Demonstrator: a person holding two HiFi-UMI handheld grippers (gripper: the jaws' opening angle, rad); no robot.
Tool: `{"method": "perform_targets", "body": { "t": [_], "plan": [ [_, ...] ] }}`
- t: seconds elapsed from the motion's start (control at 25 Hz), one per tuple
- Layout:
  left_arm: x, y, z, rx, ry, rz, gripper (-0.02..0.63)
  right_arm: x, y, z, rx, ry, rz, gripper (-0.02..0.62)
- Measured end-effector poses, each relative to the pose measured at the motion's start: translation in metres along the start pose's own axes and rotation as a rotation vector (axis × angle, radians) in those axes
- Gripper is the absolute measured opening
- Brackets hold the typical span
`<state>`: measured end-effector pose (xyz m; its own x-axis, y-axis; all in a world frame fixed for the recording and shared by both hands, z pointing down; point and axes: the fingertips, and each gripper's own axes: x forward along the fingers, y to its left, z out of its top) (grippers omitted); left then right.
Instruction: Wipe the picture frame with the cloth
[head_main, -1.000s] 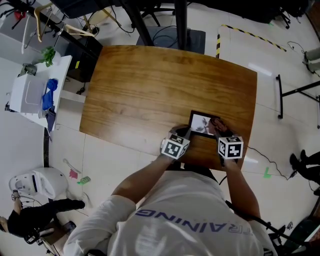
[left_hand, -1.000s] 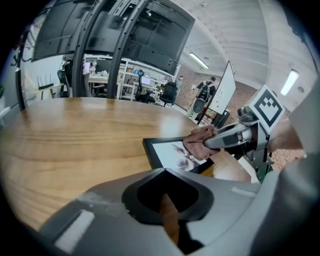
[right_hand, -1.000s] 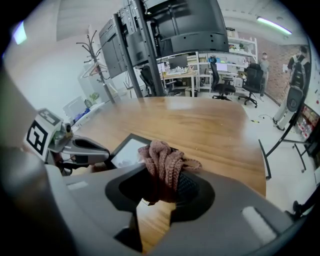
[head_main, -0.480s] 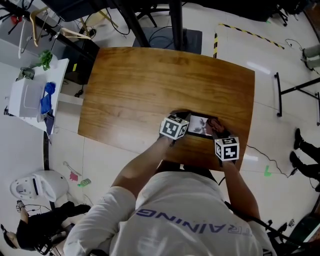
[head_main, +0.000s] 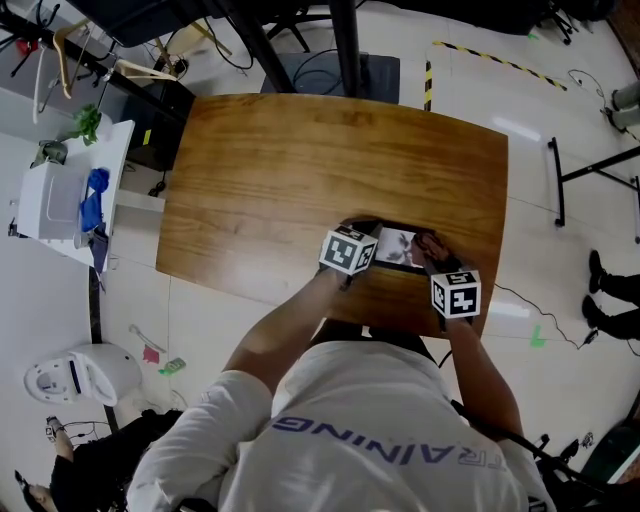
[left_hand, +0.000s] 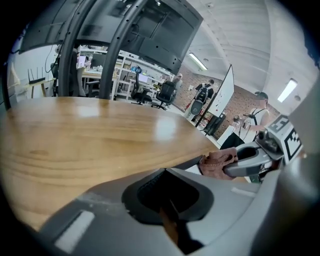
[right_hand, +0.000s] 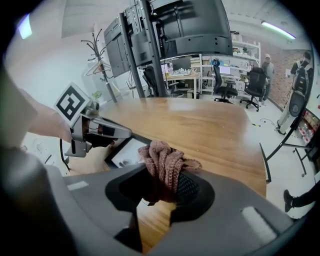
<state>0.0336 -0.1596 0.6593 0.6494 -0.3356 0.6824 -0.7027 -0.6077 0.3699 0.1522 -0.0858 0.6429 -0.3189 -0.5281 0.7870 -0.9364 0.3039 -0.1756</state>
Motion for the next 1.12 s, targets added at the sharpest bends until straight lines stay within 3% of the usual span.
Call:
{"method": "perform_targets", "body": {
  "t": [0.16,0.32,0.44,0.68,1.12],
  "plan": [
    [-0.001,0.001,0.002,-0.036,0.002,-0.016,0.006,-0.004,0.017,0.010,0.020,-0.026,0.049,0.126],
    [-0.003,0.002,0.006,-0.090,-0.008,-0.040,0.006,-0.001,0.073,0.023,0.122,-0.030,0.247,0.124],
    [-0.003,0.002,0.005,-0.109,-0.004,-0.045,0.006,0.008,0.102,0.018,0.153,0.010,0.318,0.124],
    [-0.003,0.002,0.004,-0.099,-0.001,-0.038,0.006,0.030,0.115,0.010,0.091,0.047,0.312,0.124],
    [-0.005,0.003,0.003,-0.076,-0.012,-0.031,0.007,0.013,0.068,-0.006,0.197,0.031,0.220,0.126]
  ]
}}
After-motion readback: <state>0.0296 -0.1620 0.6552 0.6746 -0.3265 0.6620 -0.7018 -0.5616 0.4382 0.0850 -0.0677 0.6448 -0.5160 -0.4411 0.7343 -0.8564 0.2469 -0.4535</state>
